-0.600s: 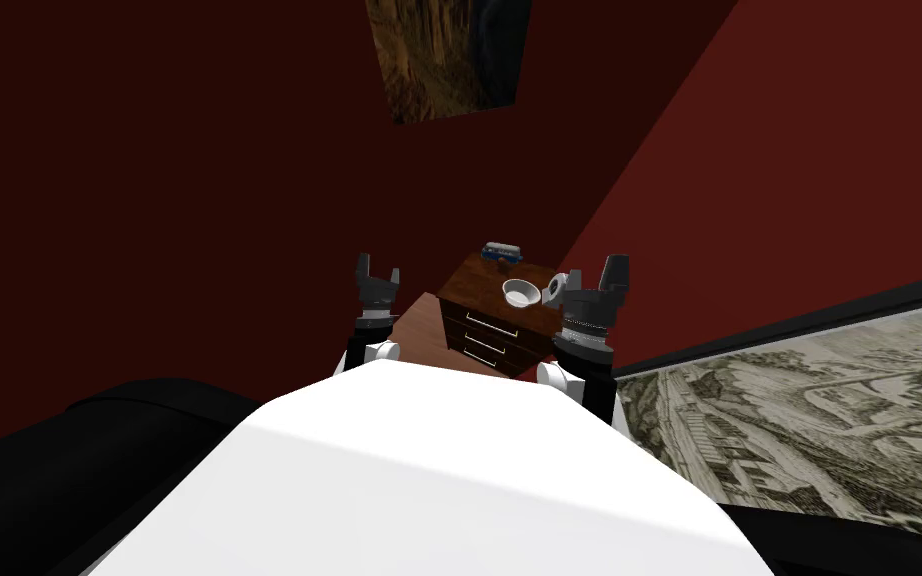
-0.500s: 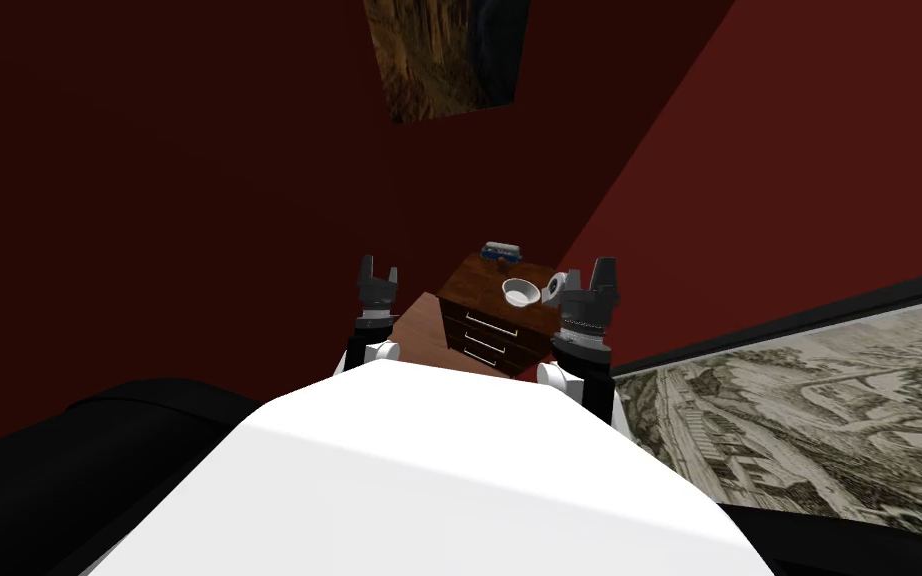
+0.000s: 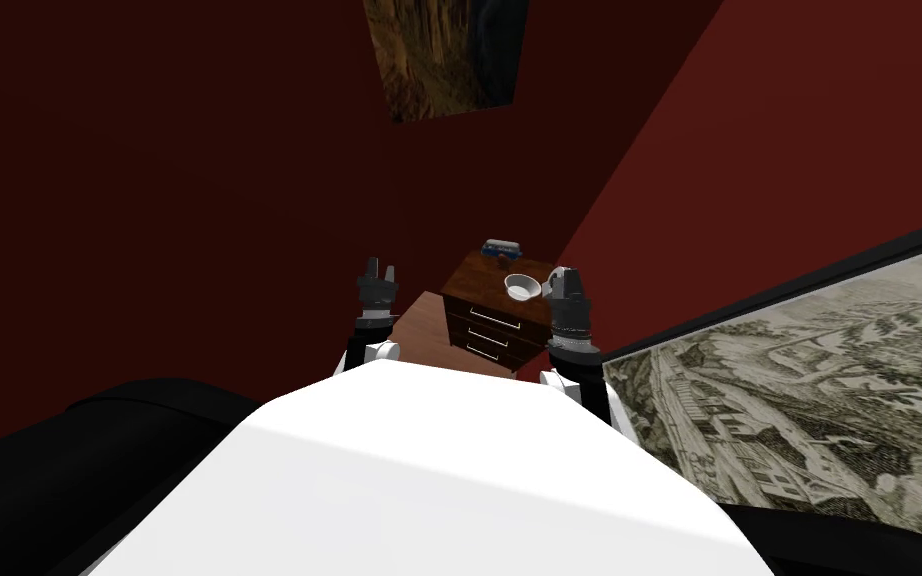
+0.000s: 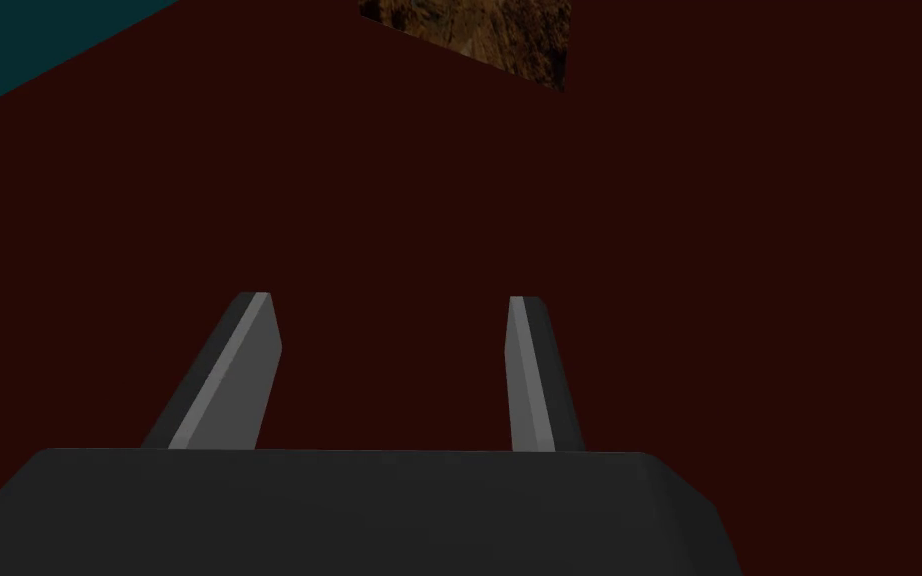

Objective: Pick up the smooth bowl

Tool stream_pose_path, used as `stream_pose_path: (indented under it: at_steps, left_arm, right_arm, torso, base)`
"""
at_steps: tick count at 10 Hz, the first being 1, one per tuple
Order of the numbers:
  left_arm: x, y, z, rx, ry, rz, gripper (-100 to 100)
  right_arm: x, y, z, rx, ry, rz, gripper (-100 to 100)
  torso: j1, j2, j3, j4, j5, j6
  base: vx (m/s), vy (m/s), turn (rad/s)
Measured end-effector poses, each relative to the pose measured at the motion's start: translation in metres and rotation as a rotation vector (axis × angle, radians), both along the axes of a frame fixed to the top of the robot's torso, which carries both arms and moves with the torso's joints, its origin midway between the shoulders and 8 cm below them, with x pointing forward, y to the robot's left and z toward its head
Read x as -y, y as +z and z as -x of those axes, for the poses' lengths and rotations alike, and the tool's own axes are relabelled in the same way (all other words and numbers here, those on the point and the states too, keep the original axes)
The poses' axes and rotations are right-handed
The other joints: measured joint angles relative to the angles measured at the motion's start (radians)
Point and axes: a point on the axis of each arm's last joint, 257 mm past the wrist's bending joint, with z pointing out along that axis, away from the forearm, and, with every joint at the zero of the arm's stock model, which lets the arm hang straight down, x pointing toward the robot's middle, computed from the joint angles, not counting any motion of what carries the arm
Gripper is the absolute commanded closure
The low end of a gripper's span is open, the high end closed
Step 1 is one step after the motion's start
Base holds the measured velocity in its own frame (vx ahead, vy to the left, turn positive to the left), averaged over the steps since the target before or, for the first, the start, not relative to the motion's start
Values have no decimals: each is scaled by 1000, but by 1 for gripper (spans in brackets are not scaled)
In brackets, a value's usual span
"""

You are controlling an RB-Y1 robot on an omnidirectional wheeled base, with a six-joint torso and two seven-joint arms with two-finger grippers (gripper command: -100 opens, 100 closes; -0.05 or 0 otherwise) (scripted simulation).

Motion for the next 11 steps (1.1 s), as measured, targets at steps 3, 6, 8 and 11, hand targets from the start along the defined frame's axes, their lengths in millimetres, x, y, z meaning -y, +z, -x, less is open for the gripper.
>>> stream_pose_path:
  at_steps: [3, 6, 8, 11]
  left_arm:
    - [0, 0, 0, 0, 0, 0, 0]
    - [0, 0, 0, 0, 0, 0, 0]
    - [0, 0, 0, 0, 0, 0, 0]
    - [0, 0, 0, 0, 0, 0, 0]
  right_arm:
    - [-15, -25, -3, -50, 16, 117, -100]
    - [-22, -46, -6, -87, 33, 217, -100]
    - [-28, -64, -4, -116, 46, 291, -100]
    - [-35, -95, -4, -163, 67, 413, -100]
  torso:
    - [1, 0, 0, 0, 0, 0]
    - [0, -1, 0, 0, 0, 0]
    - [0, -2, -1, 0, 0, 0]
    - [2, -1, 0, 0, 0, 0]
  base:
    - [-63, 72, -39]
    - [-65, 62, -40]
    - [-58, 67, -38]
    - [-62, 81, -34]
